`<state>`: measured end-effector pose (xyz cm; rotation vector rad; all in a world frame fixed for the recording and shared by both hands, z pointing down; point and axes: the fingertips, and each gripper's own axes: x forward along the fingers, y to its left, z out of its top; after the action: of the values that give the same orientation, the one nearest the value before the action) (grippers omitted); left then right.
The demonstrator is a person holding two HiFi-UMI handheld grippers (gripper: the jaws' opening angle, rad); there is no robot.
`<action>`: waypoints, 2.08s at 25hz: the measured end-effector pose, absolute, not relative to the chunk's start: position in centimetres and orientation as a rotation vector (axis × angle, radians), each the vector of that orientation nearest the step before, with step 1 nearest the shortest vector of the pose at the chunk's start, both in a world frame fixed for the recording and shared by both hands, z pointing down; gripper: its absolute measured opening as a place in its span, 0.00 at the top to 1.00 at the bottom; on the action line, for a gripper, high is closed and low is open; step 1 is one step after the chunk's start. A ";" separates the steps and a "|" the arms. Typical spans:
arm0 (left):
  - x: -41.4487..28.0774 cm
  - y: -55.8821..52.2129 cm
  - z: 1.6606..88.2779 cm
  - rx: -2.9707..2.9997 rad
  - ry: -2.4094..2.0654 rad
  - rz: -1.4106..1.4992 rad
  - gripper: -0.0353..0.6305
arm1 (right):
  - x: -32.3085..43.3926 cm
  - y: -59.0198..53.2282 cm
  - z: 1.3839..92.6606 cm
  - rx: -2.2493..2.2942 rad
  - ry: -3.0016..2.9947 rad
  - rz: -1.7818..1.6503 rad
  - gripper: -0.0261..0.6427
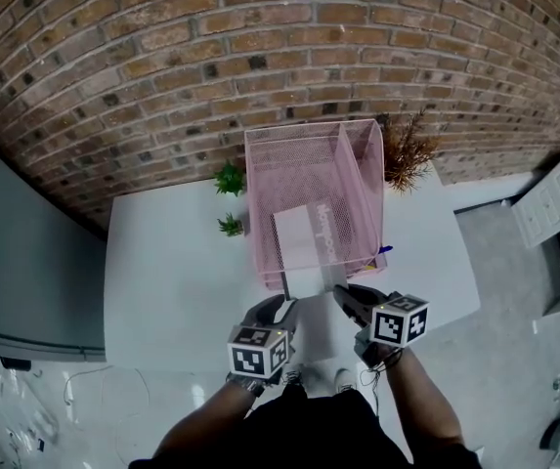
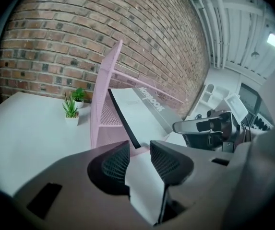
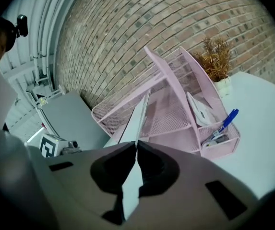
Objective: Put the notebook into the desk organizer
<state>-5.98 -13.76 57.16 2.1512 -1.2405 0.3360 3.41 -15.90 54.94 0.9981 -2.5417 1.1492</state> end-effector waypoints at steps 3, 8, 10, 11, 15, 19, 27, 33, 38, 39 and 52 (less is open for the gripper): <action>-6.1 -13.6 57.0 2.149 -1.248 0.333 0.74 | 3.4 -16.6 55.5 1.043 -2.537 1.256 0.94; -6.5 -13.4 56.6 2.163 -1.263 0.333 0.74 | 3.1 -17.9 55.6 1.122 -2.535 1.375 0.94; -6.6 -13.3 56.4 2.167 -1.268 0.329 0.74 | 2.9 -18.4 55.4 1.150 -2.533 1.414 0.94; -6.6 -13.3 56.4 2.168 -1.270 0.325 0.74 | 2.9 -18.7 55.3 1.163 -2.532 1.427 0.94; -6.7 -13.2 56.2 2.175 -1.267 0.328 0.74 | 2.7 -19.9 55.2 1.197 -2.524 1.370 0.94; -6.6 -13.2 55.9 2.188 -1.263 0.324 0.74 | 2.6 -20.8 54.8 1.225 -2.517 1.249 0.93; -6.3 -12.9 55.6 2.200 -1.252 0.318 0.74 | 2.1 -21.3 54.8 1.204 -2.479 1.007 0.83; -6.0 -12.5 55.5 2.205 -1.254 0.320 0.74 | 1.9 -20.4 55.0 1.120 -2.441 0.916 0.74; -5.4 -12.1 55.1 2.210 -1.260 0.314 0.74 | 2.2 -19.4 55.1 1.025 -2.388 0.840 0.70; -5.2 -11.9 55.0 2.210 -1.263 0.313 0.74 | 2.4 -19.2 55.2 1.004 -2.373 0.820 0.69; -3.2 -9.3 52.4 2.180 -1.403 0.280 0.74 | 3.2 -15.4 53.6 0.794 -2.514 0.774 0.69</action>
<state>-3.17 -9.30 52.37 2.1801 -1.4026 0.2804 3.16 -15.39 53.62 0.7936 -2.5138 0.7735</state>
